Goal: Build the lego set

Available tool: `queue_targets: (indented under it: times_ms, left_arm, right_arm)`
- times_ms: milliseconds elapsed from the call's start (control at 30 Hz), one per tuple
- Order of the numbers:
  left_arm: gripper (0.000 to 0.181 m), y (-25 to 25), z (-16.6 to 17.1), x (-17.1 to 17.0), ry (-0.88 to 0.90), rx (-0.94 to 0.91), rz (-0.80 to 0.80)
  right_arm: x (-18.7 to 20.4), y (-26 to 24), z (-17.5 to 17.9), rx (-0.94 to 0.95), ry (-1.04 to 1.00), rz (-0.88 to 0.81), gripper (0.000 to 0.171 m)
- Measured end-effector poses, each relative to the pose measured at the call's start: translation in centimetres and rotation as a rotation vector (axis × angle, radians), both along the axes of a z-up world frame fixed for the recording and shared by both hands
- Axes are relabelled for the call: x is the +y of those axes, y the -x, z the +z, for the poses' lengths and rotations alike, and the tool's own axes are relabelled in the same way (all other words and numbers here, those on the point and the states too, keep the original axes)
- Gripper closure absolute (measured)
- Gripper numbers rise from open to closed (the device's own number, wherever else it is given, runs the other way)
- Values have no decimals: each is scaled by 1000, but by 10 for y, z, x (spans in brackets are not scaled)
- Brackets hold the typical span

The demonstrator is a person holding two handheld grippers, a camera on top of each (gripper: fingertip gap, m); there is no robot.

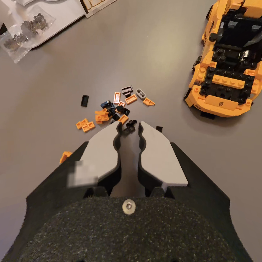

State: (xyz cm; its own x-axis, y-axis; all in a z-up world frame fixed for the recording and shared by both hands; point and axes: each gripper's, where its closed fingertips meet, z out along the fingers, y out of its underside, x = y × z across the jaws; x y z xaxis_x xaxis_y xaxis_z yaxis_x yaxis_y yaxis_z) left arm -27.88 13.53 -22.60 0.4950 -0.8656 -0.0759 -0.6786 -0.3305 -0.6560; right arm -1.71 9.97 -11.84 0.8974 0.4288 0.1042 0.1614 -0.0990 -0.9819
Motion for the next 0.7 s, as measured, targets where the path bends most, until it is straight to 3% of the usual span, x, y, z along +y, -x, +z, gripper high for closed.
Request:
queue_targets:
  times_ms: [100,300,500,700]
  left_arm:
    - [173,6,0,9,-17,56,8]
    - [165,2,22,20,-5,-3,-35]
    - [168,-4,9,22,-43,210,-299]
    - [169,-7,6,16,32,265,-495]
  right_arm:
    - [0,0,0,1,3,0,171]
    - [1,0,-1,11,11,3,171]
    - [1,-2,-1,8,10,-1,171]
    - [2,-4,0,16,10,-2,171]
